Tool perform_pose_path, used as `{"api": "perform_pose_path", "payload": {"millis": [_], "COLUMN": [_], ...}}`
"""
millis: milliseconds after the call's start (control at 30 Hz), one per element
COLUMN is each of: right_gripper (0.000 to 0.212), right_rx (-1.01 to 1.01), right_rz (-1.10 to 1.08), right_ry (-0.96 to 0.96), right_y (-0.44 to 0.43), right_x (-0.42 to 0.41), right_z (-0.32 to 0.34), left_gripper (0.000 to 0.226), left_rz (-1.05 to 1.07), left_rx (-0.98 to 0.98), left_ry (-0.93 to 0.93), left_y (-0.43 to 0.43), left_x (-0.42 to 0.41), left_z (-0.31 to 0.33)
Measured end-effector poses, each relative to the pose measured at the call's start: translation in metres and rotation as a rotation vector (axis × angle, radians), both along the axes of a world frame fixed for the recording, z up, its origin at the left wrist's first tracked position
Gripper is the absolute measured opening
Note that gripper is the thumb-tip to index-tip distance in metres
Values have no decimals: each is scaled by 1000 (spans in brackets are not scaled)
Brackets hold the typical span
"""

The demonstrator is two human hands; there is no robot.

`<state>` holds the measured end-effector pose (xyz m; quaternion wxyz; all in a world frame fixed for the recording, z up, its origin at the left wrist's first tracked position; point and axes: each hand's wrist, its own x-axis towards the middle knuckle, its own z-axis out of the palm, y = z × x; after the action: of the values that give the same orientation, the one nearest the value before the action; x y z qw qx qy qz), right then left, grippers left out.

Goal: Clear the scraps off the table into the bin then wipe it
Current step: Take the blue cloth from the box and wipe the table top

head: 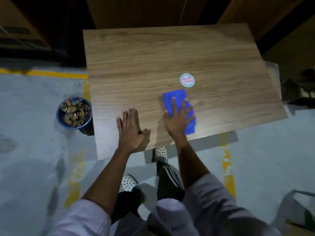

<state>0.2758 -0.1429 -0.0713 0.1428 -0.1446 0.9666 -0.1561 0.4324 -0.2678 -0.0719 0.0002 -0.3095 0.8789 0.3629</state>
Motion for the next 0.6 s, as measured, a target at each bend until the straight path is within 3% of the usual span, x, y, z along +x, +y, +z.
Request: {"api": "perform_pose_path", "payload": {"millis": [100, 200, 267, 367, 400, 467, 533, 600], "right_gripper": [56, 39, 33, 39, 46, 53, 60, 69], "right_rx": [-341, -792, -919, -764, -664, -384, -88, 0], "right_rz": [333, 57, -164, -394, -477, -553, -386, -129], "right_ry": [-259, -446, -361, 46, 118, 75, 97, 106], "right_y": [-42, -34, 2, 75, 95, 111, 93, 49], "right_x": [11, -10, -29, -72, -85, -105, -107, -100], "right_z": [14, 43, 55, 54, 47, 23, -1, -15], "left_gripper": [82, 74, 70, 70, 72, 72, 68, 63], "left_rz": [145, 132, 27, 46, 62, 102, 138, 152], "left_rx": [207, 122, -15, -130, -143, -173, -225, -267], "left_ry": [227, 304, 281, 149, 95, 19, -21, -43], "left_y": [15, 23, 29, 31, 29, 25, 20, 15], "left_x": [-33, -63, -82, -109, -116, -124, -126, -129], "left_z": [2, 8, 12, 4, 1, -5, -7, -8]}}
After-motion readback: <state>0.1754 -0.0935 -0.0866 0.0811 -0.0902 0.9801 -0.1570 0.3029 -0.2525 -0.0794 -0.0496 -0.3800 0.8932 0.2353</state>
